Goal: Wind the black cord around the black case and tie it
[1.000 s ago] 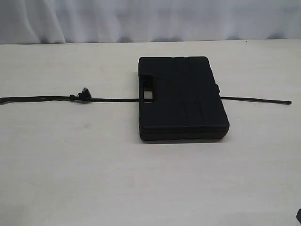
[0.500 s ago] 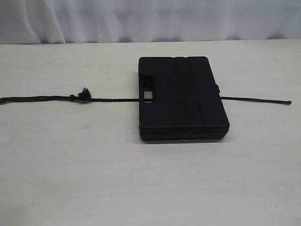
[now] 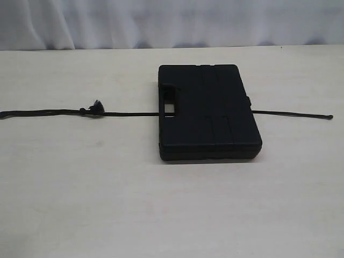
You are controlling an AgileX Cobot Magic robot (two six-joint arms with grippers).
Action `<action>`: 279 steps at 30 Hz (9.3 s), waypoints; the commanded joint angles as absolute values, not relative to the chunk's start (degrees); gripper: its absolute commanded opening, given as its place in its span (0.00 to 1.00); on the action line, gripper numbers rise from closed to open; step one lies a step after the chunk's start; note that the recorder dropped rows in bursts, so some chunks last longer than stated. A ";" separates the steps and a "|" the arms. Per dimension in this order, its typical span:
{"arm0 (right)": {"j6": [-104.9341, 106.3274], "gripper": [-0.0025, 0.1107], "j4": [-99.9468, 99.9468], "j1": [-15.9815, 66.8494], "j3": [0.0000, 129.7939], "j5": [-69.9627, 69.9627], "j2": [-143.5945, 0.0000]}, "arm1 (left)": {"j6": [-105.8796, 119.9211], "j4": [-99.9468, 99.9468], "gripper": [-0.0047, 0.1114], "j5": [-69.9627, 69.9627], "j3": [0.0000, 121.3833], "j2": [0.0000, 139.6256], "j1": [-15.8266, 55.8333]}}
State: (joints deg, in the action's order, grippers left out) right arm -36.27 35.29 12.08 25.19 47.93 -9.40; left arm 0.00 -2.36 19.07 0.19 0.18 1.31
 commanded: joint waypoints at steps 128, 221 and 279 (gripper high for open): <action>-24.93 0.06 21.93 38.06 118.03 -67.98 -132.25 | 0.00 -2.29 0.04 18.52 0.00 0.00 1.09; -1.89 0.06 13.76 19.31 110.29 -69.96 -118.44 | 0.00 -2.29 0.04 18.52 0.00 0.00 1.09; 2.68 0.06 9.81 19.21 110.54 -69.96 -121.09 | 0.00 -2.29 0.04 18.52 0.00 0.00 1.09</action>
